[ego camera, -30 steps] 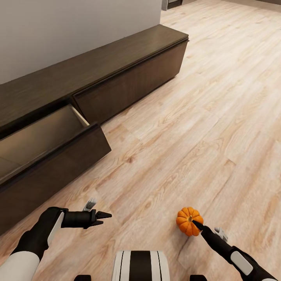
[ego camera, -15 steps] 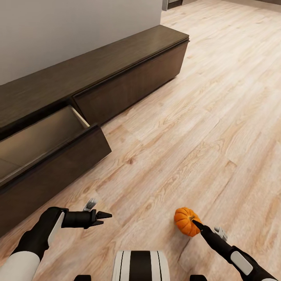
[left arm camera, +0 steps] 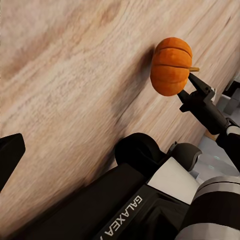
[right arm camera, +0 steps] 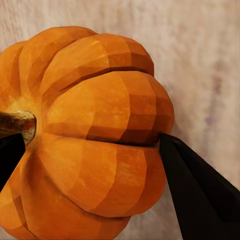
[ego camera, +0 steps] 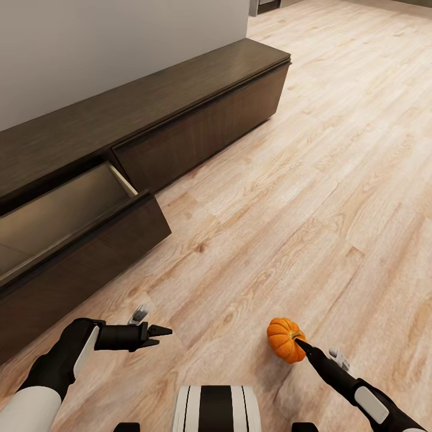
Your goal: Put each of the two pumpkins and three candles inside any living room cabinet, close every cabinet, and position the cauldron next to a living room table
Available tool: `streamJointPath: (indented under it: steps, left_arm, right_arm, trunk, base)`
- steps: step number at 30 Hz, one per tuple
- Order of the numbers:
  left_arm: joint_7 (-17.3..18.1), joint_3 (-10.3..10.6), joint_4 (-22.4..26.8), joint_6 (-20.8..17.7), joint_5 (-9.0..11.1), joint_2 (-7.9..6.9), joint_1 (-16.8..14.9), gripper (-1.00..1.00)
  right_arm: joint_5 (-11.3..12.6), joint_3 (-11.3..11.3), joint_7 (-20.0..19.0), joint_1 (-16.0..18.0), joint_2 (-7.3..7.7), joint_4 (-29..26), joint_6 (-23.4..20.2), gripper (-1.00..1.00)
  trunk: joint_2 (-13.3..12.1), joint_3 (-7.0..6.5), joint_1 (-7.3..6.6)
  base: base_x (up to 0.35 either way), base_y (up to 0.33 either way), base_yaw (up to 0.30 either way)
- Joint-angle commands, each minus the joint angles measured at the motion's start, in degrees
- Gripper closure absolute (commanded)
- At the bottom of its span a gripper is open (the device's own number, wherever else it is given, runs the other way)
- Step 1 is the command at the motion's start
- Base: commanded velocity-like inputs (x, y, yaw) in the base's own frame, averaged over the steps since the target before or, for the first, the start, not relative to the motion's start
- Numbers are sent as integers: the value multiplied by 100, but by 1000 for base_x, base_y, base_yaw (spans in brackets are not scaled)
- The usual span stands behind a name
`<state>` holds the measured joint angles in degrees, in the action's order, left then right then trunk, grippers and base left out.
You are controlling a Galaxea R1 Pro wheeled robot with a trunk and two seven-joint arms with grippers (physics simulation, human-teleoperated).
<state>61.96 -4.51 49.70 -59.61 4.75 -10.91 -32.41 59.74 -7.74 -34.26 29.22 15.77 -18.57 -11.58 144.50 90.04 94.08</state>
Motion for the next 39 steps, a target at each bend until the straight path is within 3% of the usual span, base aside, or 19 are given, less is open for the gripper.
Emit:
streamJointPath:
  steps: [1,18,39]
  left_arm:
    - [0,2,-4,2,-1,2,-2,-100]
    - [0,-6,-4,-6,-1,1,-2,-100]
    - [0,6,-4,-6,-1,25,-2,-100]
  right_arm:
    - [-6,36,226,5,-2,11,6,100]
    - [-6,36,235,5,-4,11,6,100]
    - [10,63,233,5,20,-24,-64,100]
  trunk:
    - [0,-1,2]
    - [0,-1,2]
    - [-29,-466,-52]
  base:
    - [0,0,0]
    - [0,0,0]
    - [0,0,0]
